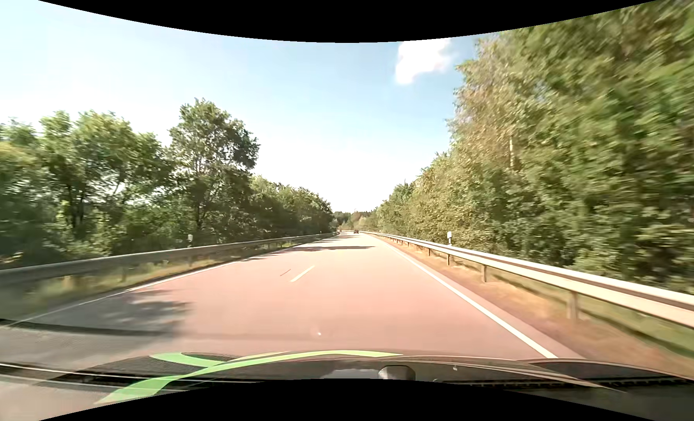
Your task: Follow the waypoints while adhering to traffic rules and regulations
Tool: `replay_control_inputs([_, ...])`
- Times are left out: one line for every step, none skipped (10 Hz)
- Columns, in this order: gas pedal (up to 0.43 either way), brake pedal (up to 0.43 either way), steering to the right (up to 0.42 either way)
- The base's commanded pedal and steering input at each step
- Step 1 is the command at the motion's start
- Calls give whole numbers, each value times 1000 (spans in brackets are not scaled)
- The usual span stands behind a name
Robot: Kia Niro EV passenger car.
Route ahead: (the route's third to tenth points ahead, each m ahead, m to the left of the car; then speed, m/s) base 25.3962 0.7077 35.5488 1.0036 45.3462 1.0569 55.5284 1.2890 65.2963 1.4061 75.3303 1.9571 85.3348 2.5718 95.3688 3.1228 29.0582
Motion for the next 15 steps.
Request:
replay_control_inputs([220,0,-5])
replay_control_inputs([220,0,-5])
replay_control_inputs([220,0,-6])
replay_control_inputs([220,0,-6])
replay_control_inputs([220,0,-6])
replay_control_inputs([220,0,-5])
replay_control_inputs([220,0,-5])
replay_control_inputs([220,0,-6])
replay_control_inputs([220,0,-5])
replay_control_inputs([220,0,-6])
replay_control_inputs([220,0,-6])
replay_control_inputs([220,0,-5])
replay_control_inputs([220,0,-4])
replay_control_inputs([220,0,-4])
replay_control_inputs([209,0,-4])
